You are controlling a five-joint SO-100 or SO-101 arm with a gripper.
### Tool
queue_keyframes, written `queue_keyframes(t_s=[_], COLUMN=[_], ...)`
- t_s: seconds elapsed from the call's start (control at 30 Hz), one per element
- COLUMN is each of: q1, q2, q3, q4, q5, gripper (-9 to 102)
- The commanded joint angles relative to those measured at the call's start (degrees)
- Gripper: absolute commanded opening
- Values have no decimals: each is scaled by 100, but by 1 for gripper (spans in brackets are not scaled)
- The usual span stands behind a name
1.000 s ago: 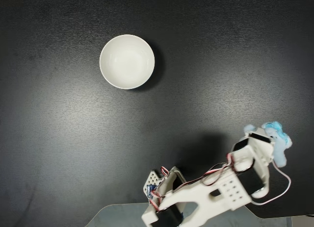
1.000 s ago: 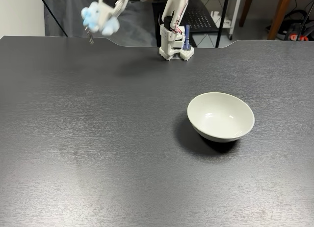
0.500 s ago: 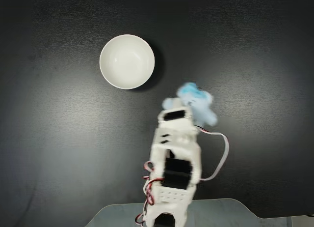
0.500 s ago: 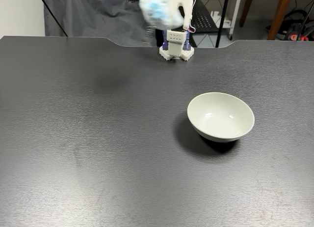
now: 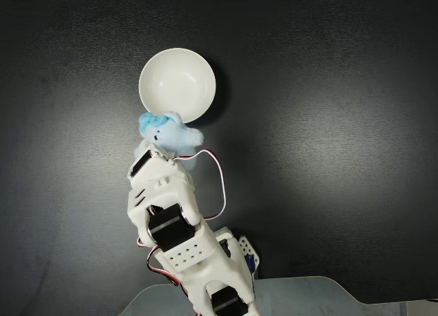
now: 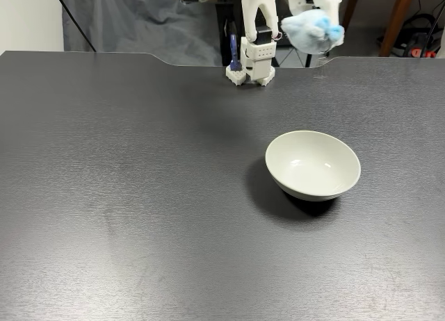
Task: Grasp a skyblue doll and put it in the white bowl.
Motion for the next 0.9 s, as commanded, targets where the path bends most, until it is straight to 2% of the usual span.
queue_keyframes(t_s=[0.0, 0.5, 0.73, 0.87], q1=[-176, -62, 791, 1072], q2=[-220, -1925, -2443, -2698], q3=[-448, -448, -439, -439], q4=[-677, -2663, -3384, -3507], q5=[-62, 18, 26, 26], gripper=[-1, -1, -1, -1])
